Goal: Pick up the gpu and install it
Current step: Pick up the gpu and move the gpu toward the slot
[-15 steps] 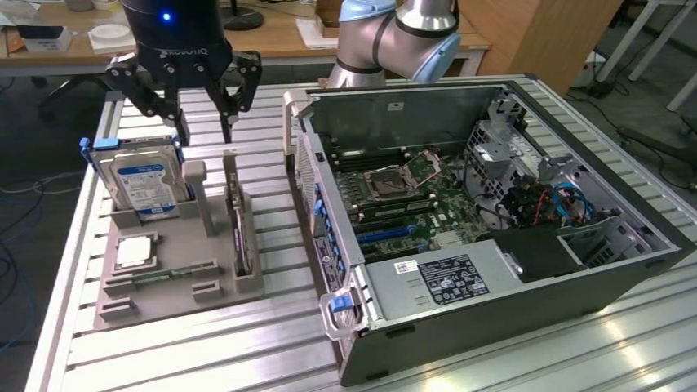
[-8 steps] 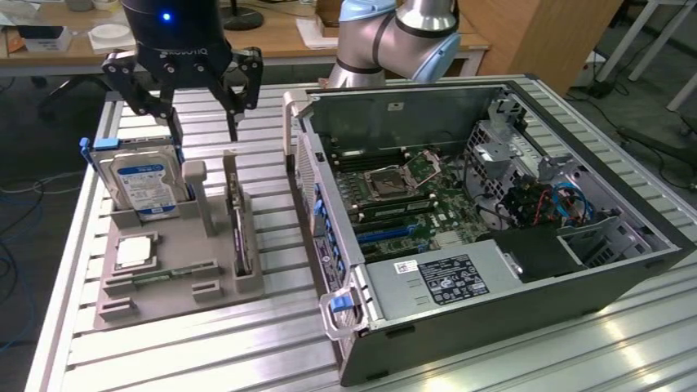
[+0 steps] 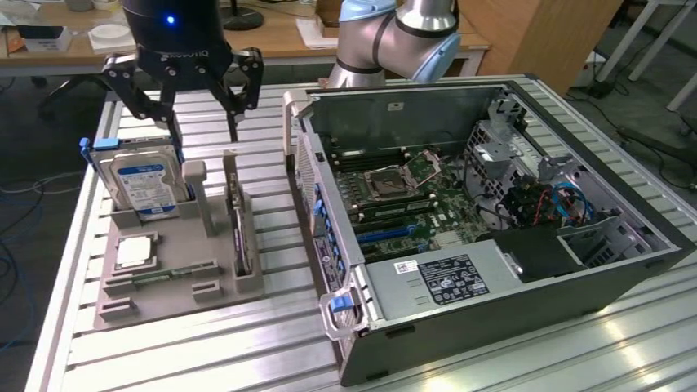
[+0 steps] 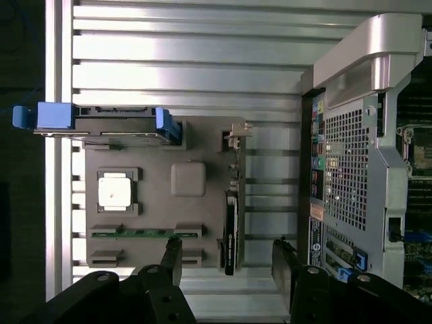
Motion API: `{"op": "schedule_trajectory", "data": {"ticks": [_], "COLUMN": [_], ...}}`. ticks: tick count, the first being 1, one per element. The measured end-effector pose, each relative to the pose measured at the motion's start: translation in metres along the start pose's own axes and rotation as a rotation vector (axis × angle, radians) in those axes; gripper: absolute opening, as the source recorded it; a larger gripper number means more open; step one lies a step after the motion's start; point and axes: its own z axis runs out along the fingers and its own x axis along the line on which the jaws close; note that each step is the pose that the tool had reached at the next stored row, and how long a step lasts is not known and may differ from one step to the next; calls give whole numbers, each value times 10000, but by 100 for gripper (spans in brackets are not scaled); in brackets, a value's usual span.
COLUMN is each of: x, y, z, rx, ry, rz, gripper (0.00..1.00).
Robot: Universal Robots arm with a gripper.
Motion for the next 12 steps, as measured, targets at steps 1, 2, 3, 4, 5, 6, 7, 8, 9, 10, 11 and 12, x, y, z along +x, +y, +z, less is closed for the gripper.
{"op": "schedule_trajectory", "data": {"ticks": [1,2,3,4,5,6,7,8,9,10,11,12], "x": [1,1,1,1,1,2,1,1,2,3,3,3], "y": [-3,-6,-11,-14,-17,-19,-23,-28,-31,-34,-38,-40], "z": [18,35,53,71,89,107,126,144,159,172,183,193], "rx": [0,0,0,0,-1,-1,-1,0,-1,0,-1,-1], "ry": [2,3,3,3,3,3,3,3,2,3,3,2], "rz": [-24,-40,-47,-50,-49,-48,-49,-50,-50,-49,-49,-49], "gripper": [65,65,65,65,65,65,65,65,65,65,65,65]}}
